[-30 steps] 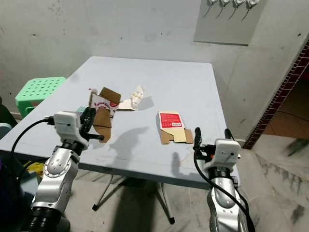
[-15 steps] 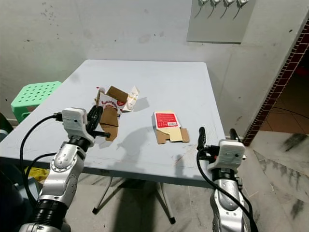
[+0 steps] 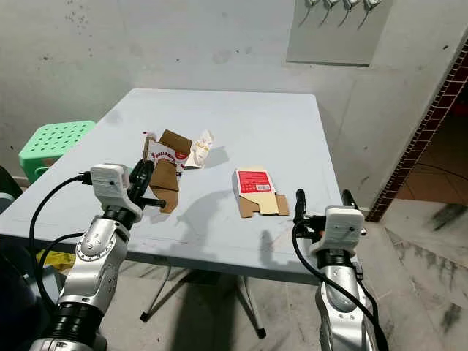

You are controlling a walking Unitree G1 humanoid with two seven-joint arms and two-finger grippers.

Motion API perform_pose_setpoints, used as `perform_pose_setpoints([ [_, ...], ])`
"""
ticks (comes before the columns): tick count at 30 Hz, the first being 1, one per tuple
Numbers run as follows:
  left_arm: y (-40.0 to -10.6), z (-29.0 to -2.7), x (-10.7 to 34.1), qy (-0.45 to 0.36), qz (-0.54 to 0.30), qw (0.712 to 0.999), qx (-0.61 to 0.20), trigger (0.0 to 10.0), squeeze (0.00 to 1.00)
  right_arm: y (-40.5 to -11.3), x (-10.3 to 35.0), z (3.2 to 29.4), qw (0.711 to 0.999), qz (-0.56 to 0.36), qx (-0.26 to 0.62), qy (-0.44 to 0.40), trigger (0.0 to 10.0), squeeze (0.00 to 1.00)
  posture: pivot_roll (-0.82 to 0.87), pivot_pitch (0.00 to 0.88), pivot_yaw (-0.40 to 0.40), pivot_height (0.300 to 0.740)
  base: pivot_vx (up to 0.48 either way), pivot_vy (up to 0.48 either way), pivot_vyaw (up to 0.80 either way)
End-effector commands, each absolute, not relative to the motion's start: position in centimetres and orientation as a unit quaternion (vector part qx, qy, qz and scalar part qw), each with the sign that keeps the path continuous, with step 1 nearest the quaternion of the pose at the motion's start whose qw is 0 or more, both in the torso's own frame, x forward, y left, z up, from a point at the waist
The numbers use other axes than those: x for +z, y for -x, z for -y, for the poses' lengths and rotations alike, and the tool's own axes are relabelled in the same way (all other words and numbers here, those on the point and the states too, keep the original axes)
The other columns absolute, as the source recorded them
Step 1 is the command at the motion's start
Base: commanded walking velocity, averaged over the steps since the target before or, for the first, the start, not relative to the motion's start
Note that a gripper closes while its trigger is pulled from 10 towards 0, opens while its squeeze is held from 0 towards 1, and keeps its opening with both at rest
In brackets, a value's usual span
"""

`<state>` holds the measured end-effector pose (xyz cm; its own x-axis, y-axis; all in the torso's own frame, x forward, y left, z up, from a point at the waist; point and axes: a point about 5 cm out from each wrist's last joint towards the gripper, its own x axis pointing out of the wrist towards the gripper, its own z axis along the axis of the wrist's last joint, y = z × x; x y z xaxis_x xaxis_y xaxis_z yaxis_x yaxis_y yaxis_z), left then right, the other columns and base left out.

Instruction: Picking trash to rubbish bin

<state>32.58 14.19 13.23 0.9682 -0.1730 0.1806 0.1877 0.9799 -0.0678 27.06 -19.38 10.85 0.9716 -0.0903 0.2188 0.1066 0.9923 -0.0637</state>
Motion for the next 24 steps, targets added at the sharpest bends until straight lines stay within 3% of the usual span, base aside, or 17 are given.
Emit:
perform_pose_setpoints([
  [1,-32.52,-14.61,13.09,0.041,0.081,0.992,-0.084,10.0,0.0,-27.36,10.93,19.07,0.993,0.106,-0.041,0.036,10.0,0.0,-0.07,0.0,0.015,0.74,0.0,0.401,0.0],
  [24,-32.33,-14.84,12.81,0.036,0.073,0.993,-0.084,10.0,0.0,-26.94,10.59,18.81,0.994,0.1,-0.036,0.034,10.0,0.0,-0.07,0.0,0.013,0.74,0.0,0.463,0.0],
])
